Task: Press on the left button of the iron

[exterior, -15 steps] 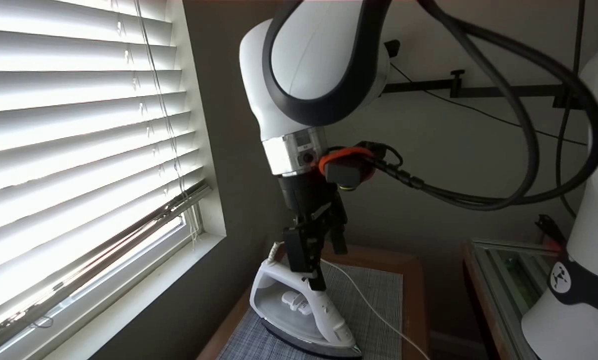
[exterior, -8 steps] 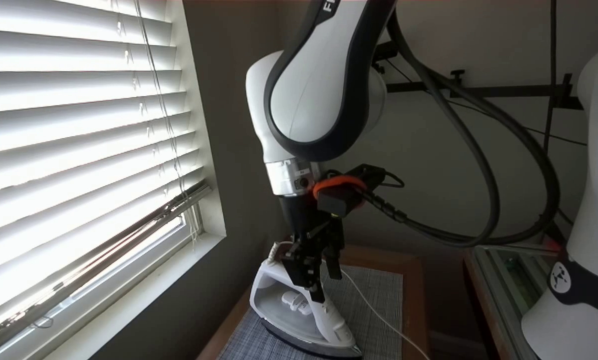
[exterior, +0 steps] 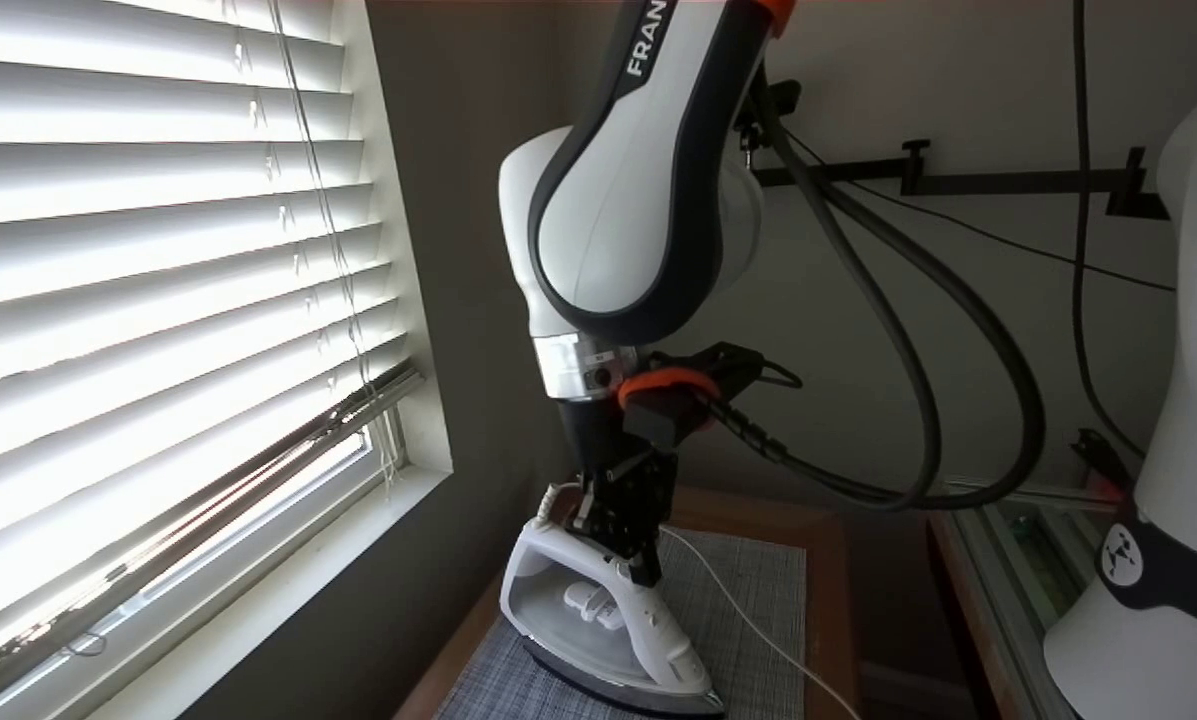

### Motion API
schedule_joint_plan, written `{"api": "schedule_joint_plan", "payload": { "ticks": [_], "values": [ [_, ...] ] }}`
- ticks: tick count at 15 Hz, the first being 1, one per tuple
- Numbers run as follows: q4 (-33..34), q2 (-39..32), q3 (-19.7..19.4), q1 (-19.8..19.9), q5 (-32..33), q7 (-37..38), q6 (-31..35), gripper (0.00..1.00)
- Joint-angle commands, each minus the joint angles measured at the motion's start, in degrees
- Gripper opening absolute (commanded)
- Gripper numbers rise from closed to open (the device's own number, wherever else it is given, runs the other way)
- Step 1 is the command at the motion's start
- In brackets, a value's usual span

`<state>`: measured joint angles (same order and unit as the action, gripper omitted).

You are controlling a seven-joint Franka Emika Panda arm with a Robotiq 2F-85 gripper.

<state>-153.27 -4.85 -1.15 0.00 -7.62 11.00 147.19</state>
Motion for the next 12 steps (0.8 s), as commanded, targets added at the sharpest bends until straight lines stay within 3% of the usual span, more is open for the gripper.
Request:
{"api": "schedule_joint_plan", "payload": {
  "ticks": [1,12],
  "values": [
    [1.83,-2.48,-0.56,0.46,0.41,1.39,1.06,0.0],
    [3.34,-4.61,-1.96,0.66,0.72,2.49,1.09,0.0]
  ]
}}
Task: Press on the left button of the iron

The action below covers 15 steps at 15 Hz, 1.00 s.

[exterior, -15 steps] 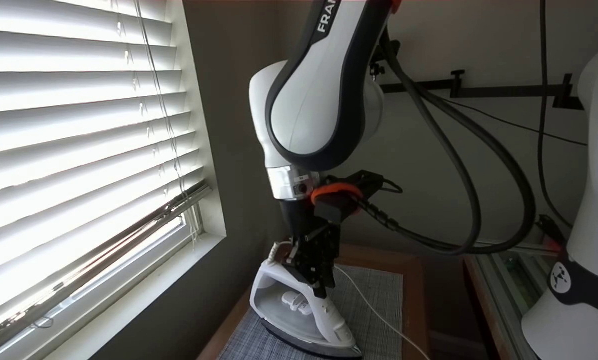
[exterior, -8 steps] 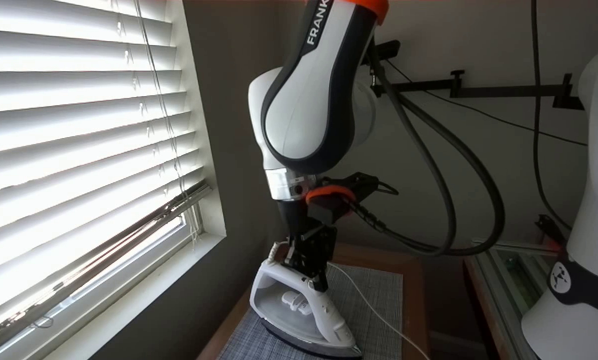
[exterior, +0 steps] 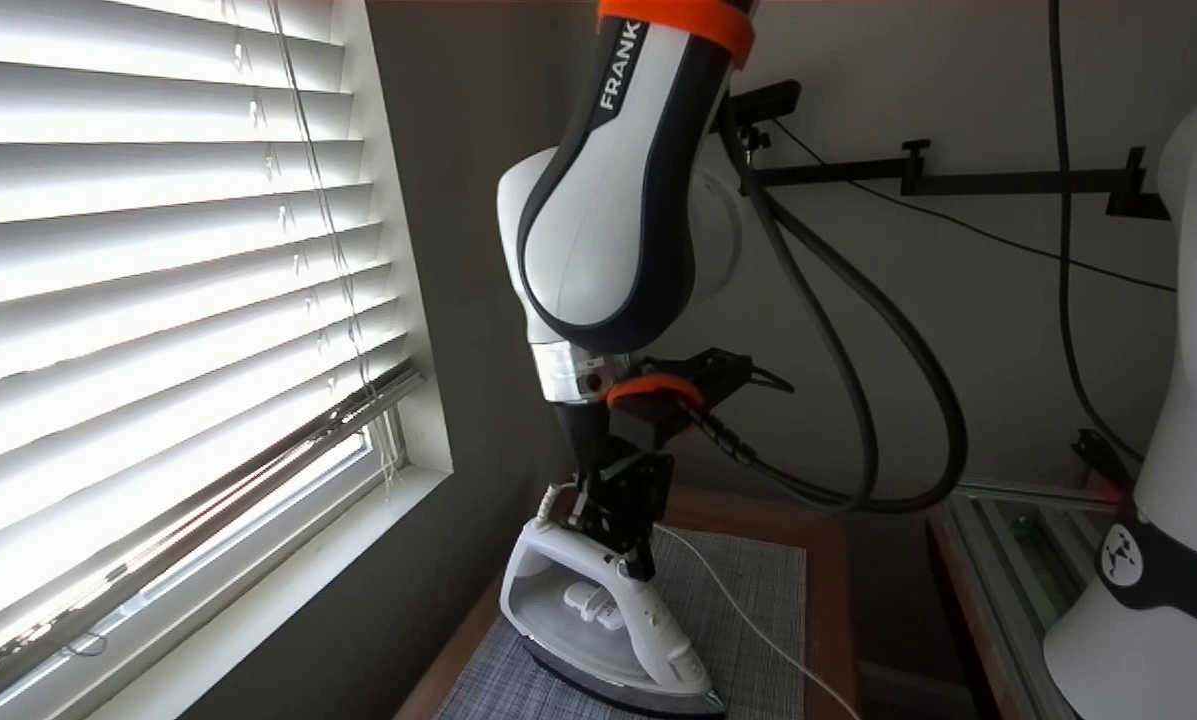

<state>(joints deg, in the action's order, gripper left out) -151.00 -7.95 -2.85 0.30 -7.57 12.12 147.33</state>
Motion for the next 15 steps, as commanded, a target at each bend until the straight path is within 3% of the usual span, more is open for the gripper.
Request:
{"api": "schedule_joint_plan", "payload": {
  "ticks": [1,15],
  "values": [
    [1.16,-1.73,-0.4,0.29,1.02,1.65,1.02,0.0],
    [1.72,-3.95,-1.11,-0.04,2.28,3.28,2.35,0.0]
  ]
}}
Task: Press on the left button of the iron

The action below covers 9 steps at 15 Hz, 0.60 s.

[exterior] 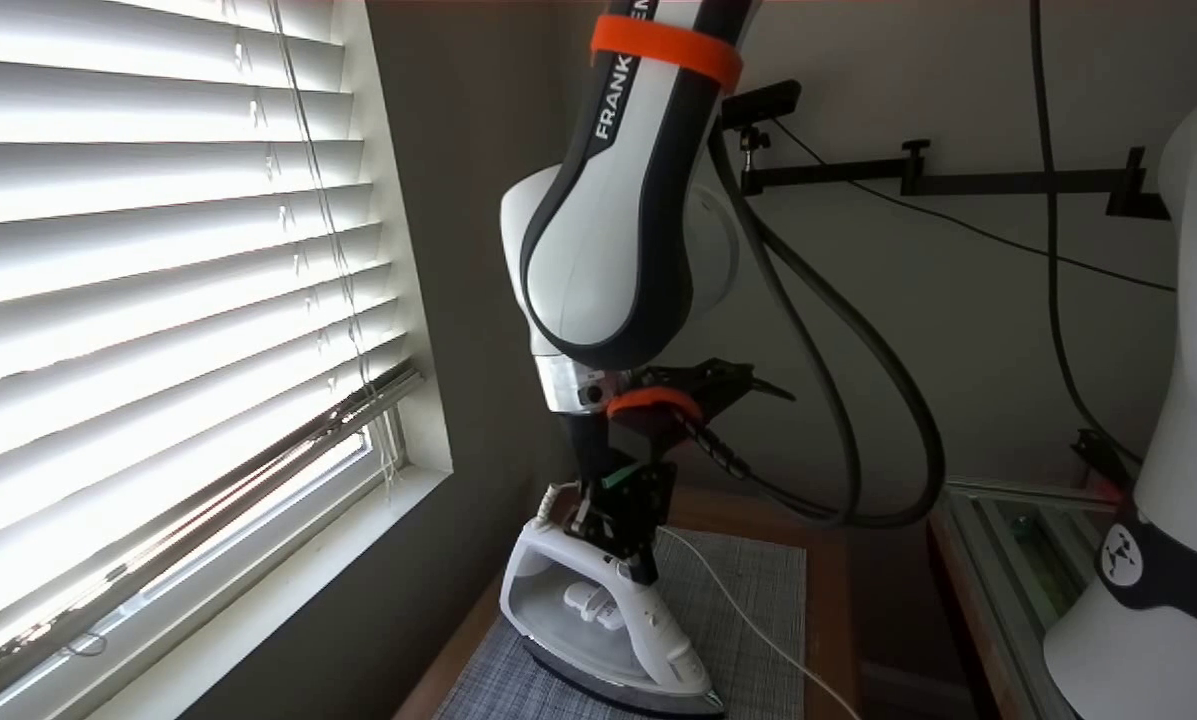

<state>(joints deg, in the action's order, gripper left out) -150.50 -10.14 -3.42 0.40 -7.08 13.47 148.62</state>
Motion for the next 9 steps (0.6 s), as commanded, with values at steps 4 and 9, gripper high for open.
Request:
{"api": "schedule_joint_plan", "payload": {
  "ticks": [4,9],
  "values": [
    [1.43,-2.18,-0.65,-0.1,1.75,1.98,1.15,0.0],
    [1.86,-2.68,-0.56,0.02,1.42,1.45,1.18,0.0]
  ]
}}
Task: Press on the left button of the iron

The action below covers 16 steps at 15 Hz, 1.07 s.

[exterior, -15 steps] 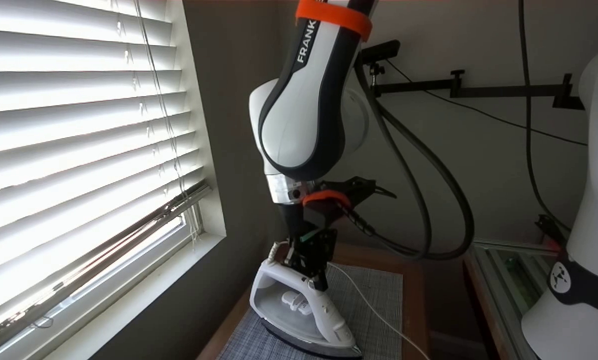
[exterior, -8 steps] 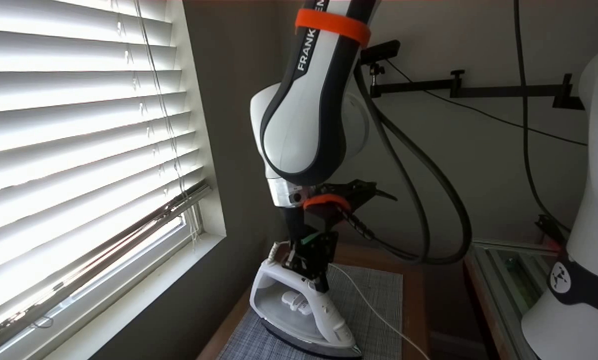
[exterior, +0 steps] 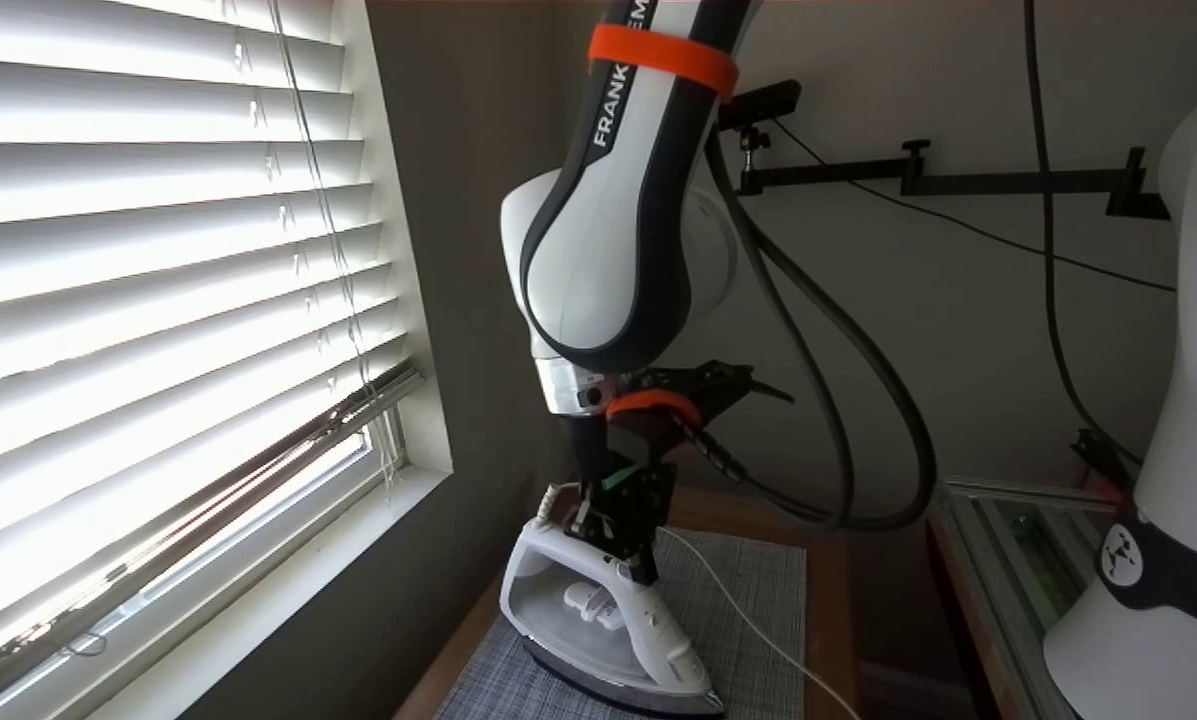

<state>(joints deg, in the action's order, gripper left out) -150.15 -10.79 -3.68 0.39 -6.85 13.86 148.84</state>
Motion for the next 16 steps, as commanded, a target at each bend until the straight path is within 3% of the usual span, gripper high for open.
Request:
{"api": "schedule_joint_plan", "payload": {
  "ticks": [1,16],
  "values": [
    [1.58,-2.12,-0.28,0.03,1.14,1.0,0.96,0.0],
    [2.95,-6.14,0.49,0.57,-1.07,-0.74,2.04,0.0]
  ]
}}
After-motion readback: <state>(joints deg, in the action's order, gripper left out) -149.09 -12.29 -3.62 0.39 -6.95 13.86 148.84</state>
